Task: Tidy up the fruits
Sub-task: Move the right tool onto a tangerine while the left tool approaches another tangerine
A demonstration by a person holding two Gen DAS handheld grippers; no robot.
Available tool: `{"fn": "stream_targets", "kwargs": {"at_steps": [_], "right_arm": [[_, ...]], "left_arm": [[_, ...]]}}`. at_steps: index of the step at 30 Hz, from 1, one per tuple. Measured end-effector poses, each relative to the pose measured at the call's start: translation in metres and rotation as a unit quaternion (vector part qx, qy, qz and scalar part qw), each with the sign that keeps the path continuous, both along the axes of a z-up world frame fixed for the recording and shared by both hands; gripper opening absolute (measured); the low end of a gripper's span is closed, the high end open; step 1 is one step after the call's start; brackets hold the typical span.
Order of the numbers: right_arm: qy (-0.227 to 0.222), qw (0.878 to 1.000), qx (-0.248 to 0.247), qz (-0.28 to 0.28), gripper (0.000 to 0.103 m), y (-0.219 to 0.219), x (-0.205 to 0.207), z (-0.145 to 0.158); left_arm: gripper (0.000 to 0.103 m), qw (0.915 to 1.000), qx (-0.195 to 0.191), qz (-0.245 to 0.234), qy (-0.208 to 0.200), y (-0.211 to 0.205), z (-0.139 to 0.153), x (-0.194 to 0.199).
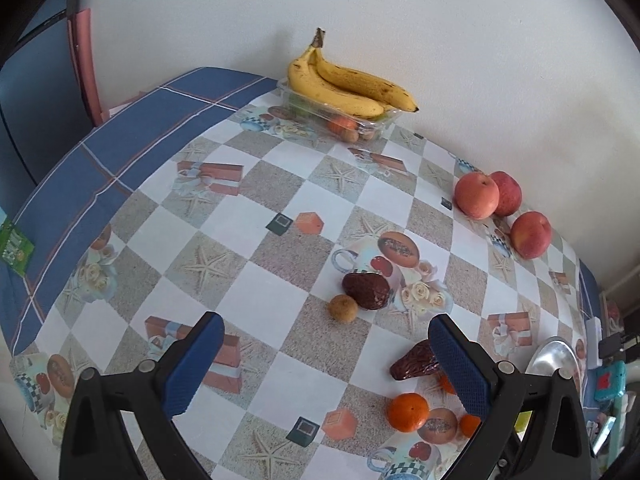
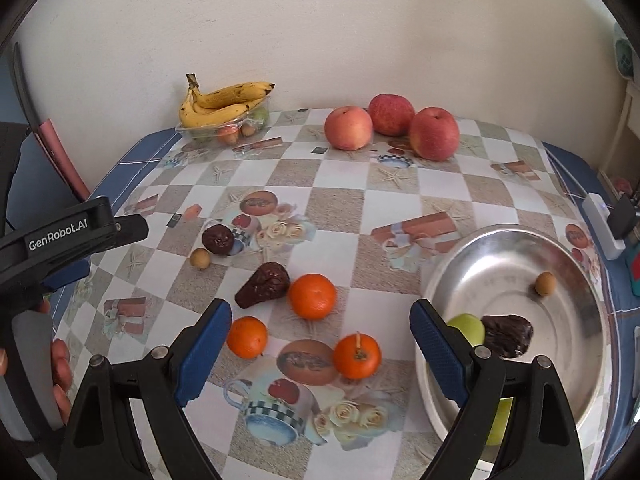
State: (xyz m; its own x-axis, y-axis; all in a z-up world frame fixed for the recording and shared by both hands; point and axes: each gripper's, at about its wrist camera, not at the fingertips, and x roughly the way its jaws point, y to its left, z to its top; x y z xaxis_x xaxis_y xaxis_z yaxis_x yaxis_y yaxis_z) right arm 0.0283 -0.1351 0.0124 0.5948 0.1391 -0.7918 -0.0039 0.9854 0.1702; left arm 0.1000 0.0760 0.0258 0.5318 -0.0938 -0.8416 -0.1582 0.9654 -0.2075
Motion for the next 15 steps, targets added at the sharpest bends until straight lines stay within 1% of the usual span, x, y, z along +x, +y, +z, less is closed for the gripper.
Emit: {"fn": "stream_targets", "kwargs": {"at_steps": [3, 5, 9, 15], "right_arm": [[0.007, 1.0, 0.003, 0.0, 0.091, 0.004, 0.01, -0.005], [0.012, 1.0, 0.0, -0.002, 0.091, 0.006, 0.017, -0.008], [0.024, 1.0, 0.003, -0.005, 0.091, 0.005, 0.032, -0.015], [0.029, 1.0, 0.0, -0.006, 0.09, 0.001, 0.042, -0.018]], "left_arm": [[0.103, 0.9999, 0.011, -0.011, 0.002, -0.007, -0.003, 0.006], [0.103, 0.9998, 0.012, -0.017, 0.007, -0.01, -0.006, 0.011], [0.103, 0.9994, -0.001, -0.033, 0.006, -0.018, -0.012, 0.02], [0.103, 0.9957, -0.036, -0.085, 0.004, -0.04, -0.017, 0.022]]}}
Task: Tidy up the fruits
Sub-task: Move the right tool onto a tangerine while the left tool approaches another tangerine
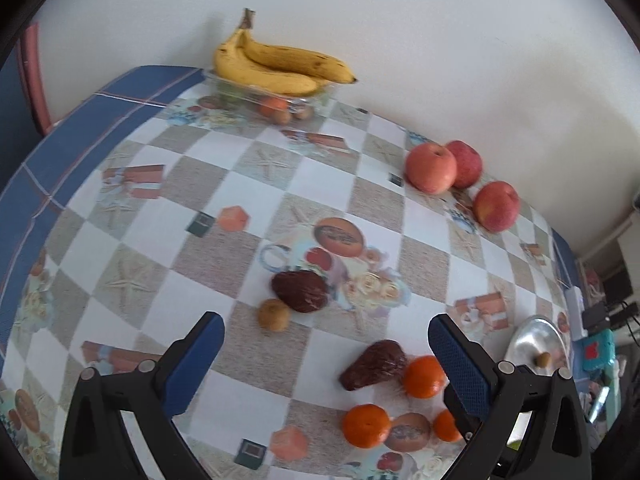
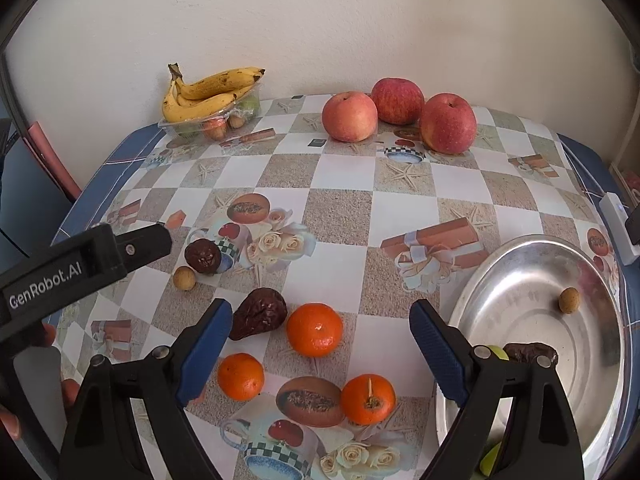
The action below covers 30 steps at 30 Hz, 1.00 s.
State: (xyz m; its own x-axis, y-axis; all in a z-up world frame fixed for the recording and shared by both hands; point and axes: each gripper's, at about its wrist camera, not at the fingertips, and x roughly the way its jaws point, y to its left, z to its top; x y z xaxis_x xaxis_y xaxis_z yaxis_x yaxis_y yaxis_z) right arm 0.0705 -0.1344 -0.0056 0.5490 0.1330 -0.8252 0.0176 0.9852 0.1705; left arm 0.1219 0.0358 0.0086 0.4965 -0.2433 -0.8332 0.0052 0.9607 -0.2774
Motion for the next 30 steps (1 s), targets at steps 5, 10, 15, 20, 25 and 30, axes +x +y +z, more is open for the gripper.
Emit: {"fn": "stream_targets", "kwargs": {"at_steps": [5, 10, 15, 20, 25, 30], "right_arm": [[0.005, 1.0, -0.003, 0.001, 0.086, -0.005, -0.006, 0.0], [0.009, 1.0, -0.012, 0.016, 0.071, -0.003, -0.014, 0.0], [0.031, 0.999, -0.013, 0.012, 0.066, -0.006, -0.018, -0.006], [0.074, 0.997, -0.003, 0.012, 0.062, -0.009, -0.02, -0.021], [0.109, 0.994, -0.002, 0.003, 0.052, -0.014, -0.022, -0.037], [0.132, 0.991, 0.004, -0.009, 0.038, -0.021, -0.023, -0.048]], "left_arm": [[0.103, 0.9985, -0.036, -0.036, 0.018, -0.013, -0.005, -0.007], [0.103, 0.9975, -0.007, -0.041, 0.058, -0.021, -0.016, -0.013], [0.102, 0.9931, -0.002, -0.05, 0.106, -0.029, -0.032, -0.021], [0.102, 0.9876, 0.001, -0.061, 0.145, -0.037, -0.049, -0.026], [0.089, 0.9838, -0.001, -0.068, 0.166, -0.042, -0.057, -0.031], [0.055, 0.9788, -0.043, -0.062, 0.19, -0.039, -0.064, -0.033]]}}
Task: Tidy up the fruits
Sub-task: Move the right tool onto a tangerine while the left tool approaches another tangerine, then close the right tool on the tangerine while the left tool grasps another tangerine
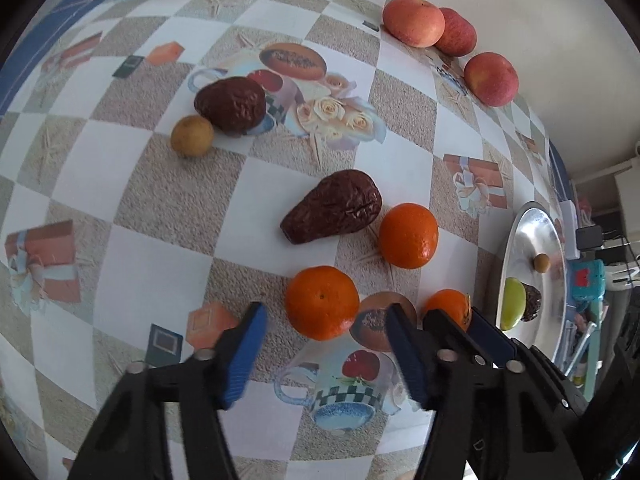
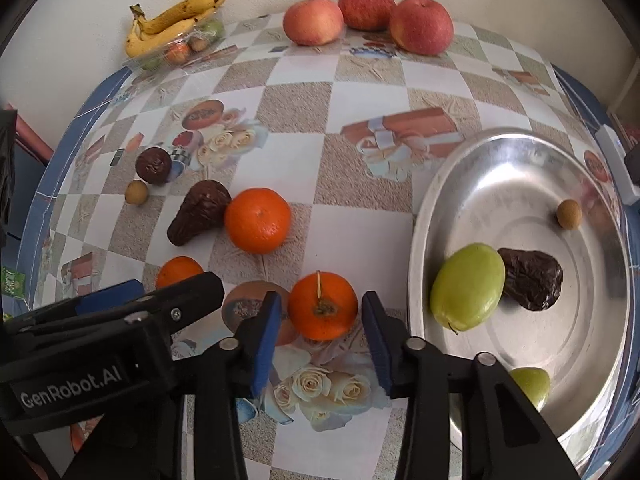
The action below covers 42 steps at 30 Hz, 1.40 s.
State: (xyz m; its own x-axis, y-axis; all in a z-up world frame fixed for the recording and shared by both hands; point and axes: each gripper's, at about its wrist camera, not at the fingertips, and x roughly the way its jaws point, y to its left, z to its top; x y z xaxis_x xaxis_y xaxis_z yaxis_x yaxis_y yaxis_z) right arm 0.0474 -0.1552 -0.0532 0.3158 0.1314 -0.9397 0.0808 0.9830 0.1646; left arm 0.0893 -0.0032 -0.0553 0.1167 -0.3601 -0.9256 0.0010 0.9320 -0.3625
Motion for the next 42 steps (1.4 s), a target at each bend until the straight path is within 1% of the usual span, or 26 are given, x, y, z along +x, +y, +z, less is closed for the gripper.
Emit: {"fn": "stream_targets", "kwargs": {"at_steps": [1, 3, 4, 5, 11, 14, 15, 17, 19, 22, 25, 26, 27, 28, 30, 34, 40, 42], "right_arm": [[0.0, 1.0, 0.004, -0.003, 0.038, -0.001, 0.0, 0.0], [0.0, 1.0, 0.012, -0.007, 0.038, -0.003, -0.001, 0.001], [-0.001, 1.0, 0.013, -0.006, 0.038, -0.003, -0.002, 0.002], [-0.001, 1.0, 0.013, -0.005, 0.038, -0.002, -0.002, 0.002], [-0.01, 1.0, 0.02, -0.01, 0.038, -0.004, -0.004, 0.011], [-0.015, 0.999, 0.027, -0.015, 0.038, -0.005, -0.005, 0.016], [-0.018, 0.999, 0.03, -0.016, 0.038, -0.006, -0.006, 0.019], [-0.026, 0.999, 0.032, -0.018, 0.038, -0.007, -0.007, 0.025], [-0.035, 0.998, 0.036, -0.022, 0.038, -0.01, -0.008, 0.031], [-0.046, 0.998, 0.038, -0.029, 0.038, -0.014, -0.01, 0.039], [-0.047, 0.998, 0.033, -0.028, 0.038, -0.015, -0.011, 0.041], [-0.046, 0.998, 0.033, -0.028, 0.038, -0.015, -0.012, 0.04], [-0.044, 0.998, 0.033, -0.028, 0.038, -0.015, -0.012, 0.039], [-0.042, 0.998, 0.034, -0.028, 0.038, -0.015, -0.012, 0.038], [-0.04, 0.998, 0.034, -0.029, 0.038, -0.016, -0.012, 0.037], [-0.043, 0.998, 0.035, -0.032, 0.038, -0.017, -0.014, 0.037], [-0.041, 0.998, 0.038, -0.036, 0.038, -0.019, -0.014, 0.037], [-0.041, 0.998, 0.038, -0.036, 0.038, -0.019, -0.014, 0.037]], "left_arm": [[0.051, 0.9999, -0.011, 0.002, 0.004, 0.001, 0.001, 0.0], [0.039, 0.9998, -0.018, 0.005, 0.003, 0.002, 0.003, -0.001], [0.037, 0.9998, -0.017, 0.007, -0.001, 0.003, 0.005, -0.002], [0.035, 0.9998, -0.016, 0.009, -0.003, 0.003, 0.006, -0.001], [0.033, 0.9998, -0.016, 0.014, -0.007, 0.007, 0.01, -0.001], [0.031, 0.9994, -0.019, 0.021, -0.019, 0.013, 0.017, -0.003], [0.026, 0.9992, -0.021, 0.024, -0.026, 0.014, 0.021, -0.003], [0.021, 0.9984, -0.032, 0.029, -0.036, 0.016, 0.028, -0.003], [0.021, 0.9978, -0.041, 0.03, -0.043, 0.016, 0.034, -0.004], [0.021, 0.9978, -0.038, 0.031, -0.045, 0.014, 0.035, -0.004], [0.027, 0.9982, -0.035, 0.031, -0.037, 0.012, 0.027, -0.001], [0.038, 0.9982, -0.034, 0.036, -0.035, 0.012, 0.023, 0.0], [0.052, 0.998, -0.035, 0.04, -0.034, 0.013, 0.02, 0.001], [0.056, 0.9977, -0.039, 0.043, -0.034, 0.013, 0.018, 0.003], [0.056, 0.9974, -0.043, 0.047, -0.034, 0.014, 0.014, 0.005], [0.056, 0.9979, -0.034, 0.038, -0.039, 0.01, 0.009, 0.007], [0.053, 0.9977, -0.03, 0.028, -0.053, 0.001, 0.004, 0.011], [0.038, 0.9974, -0.044, 0.025, -0.051, 0.001, 0.005, 0.011]]}}
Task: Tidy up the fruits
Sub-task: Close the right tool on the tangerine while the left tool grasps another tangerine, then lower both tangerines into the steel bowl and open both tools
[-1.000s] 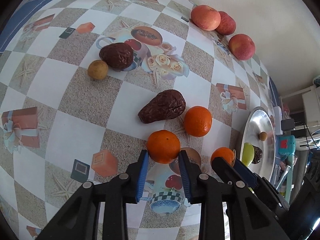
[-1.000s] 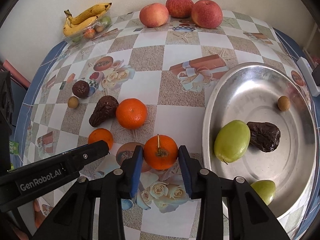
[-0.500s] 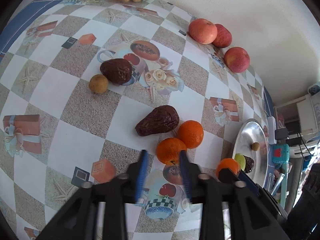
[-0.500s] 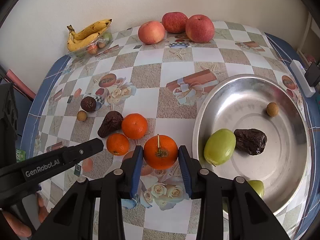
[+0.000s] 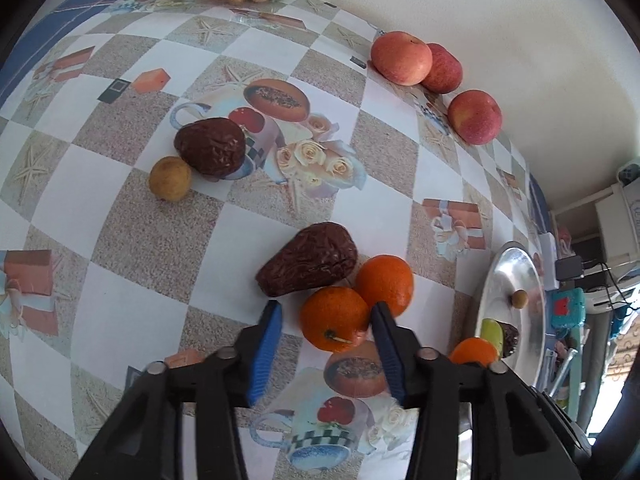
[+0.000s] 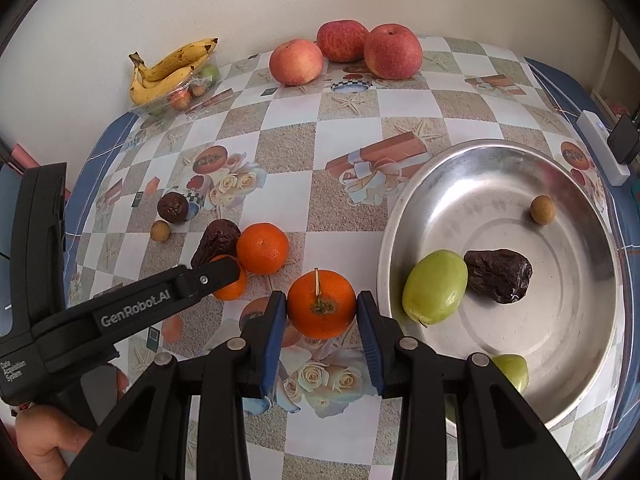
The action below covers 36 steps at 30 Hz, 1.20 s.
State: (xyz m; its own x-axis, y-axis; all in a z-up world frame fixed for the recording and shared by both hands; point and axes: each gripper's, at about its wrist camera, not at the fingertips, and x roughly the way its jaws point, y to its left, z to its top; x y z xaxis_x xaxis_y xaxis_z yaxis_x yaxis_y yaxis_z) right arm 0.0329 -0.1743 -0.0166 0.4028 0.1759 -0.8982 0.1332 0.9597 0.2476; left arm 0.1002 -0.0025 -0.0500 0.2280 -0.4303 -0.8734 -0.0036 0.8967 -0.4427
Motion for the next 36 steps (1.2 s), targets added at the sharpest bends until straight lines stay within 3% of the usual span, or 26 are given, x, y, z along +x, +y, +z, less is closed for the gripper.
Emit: {"fn": "stream_targets", "kwargs": {"at_steps": [5, 10, 16, 21, 26, 31, 33, 36], "right_arm": [[-0.001, 1.0, 0.004, -0.006, 0.038, -0.004, -0.001, 0.0], [-0.012, 1.0, 0.016, -0.013, 0.038, -0.009, -0.002, 0.007], [-0.027, 0.998, 0.035, -0.052, 0.038, -0.035, -0.007, 0.017], [-0.016, 0.993, 0.022, -0.116, 0.038, -0.072, -0.015, 0.014], [-0.003, 0.983, 0.008, -0.182, 0.038, -0.111, -0.029, 0.008], [-0.001, 0.977, 0.005, -0.215, 0.038, -0.134, -0.039, 0.006], [-0.001, 0.975, 0.006, -0.224, 0.038, -0.139, -0.041, 0.005], [0.002, 0.974, 0.01, -0.227, 0.038, -0.141, -0.041, 0.004]], "left_arm": [[0.038, 0.9998, 0.005, -0.008, -0.015, -0.003, 0.014, -0.003], [0.037, 0.9991, -0.015, -0.009, -0.038, -0.005, 0.034, -0.008], [0.037, 0.9951, -0.019, -0.061, -0.076, -0.033, 0.054, -0.02], [0.037, 0.9864, -0.007, -0.134, -0.095, -0.08, 0.057, -0.039], [0.038, 0.972, -0.005, -0.206, -0.113, -0.122, 0.059, -0.06], [0.045, 0.9588, 0.01, -0.257, -0.12, -0.145, 0.057, -0.074], [0.058, 0.9574, 0.014, -0.261, -0.123, -0.146, 0.058, -0.075], [0.059, 0.96, 0.02, -0.252, -0.12, -0.142, 0.057, -0.071]]}}
